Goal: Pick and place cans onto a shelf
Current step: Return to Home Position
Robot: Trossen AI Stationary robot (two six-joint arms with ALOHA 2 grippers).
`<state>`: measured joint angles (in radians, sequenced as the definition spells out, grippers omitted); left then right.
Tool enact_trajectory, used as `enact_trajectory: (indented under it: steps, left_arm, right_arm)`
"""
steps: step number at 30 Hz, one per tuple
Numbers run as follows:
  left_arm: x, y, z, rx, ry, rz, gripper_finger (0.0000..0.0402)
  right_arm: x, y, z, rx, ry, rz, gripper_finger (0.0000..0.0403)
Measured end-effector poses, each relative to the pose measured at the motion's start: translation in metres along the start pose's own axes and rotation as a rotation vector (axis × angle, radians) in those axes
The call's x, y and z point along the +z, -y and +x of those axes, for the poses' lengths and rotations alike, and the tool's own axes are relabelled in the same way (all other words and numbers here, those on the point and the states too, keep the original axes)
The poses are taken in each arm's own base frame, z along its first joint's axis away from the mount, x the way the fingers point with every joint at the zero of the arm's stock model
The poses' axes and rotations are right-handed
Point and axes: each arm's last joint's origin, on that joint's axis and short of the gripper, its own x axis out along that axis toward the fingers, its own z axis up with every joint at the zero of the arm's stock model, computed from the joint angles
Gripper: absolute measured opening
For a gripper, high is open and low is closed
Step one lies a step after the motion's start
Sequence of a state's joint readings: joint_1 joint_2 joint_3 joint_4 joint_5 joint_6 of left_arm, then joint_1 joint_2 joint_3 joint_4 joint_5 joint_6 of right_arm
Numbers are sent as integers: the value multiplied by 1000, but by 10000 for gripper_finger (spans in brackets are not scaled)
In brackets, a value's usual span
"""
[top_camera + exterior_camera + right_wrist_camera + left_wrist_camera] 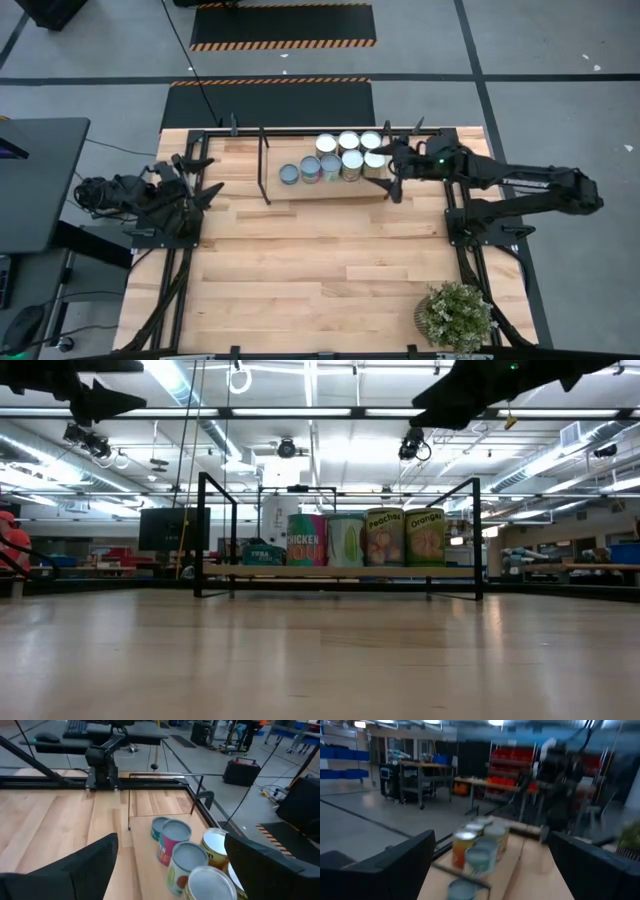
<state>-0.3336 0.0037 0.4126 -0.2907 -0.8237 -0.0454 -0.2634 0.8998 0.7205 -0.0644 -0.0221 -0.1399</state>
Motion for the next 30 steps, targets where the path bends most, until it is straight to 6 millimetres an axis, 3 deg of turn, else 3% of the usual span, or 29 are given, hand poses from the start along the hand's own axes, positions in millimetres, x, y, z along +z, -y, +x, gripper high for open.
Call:
enact_trajectory:
  steps: [5,13,23,30]
  left_arm:
    - [-12,11,8,-78,118,-67,396]
    - [-39,20,15,-184,248,-120,396]
    - [-62,23,18,-208,197,-177,396]
    - [-74,25,20,-246,179,-202,396]
  right_arm:
    - [-7,9,-11,47,56,49,373]
    - [-30,19,-10,104,112,120,373]
    - [-53,26,-10,195,250,192,373]
    - [-80,30,-12,169,265,241,373]
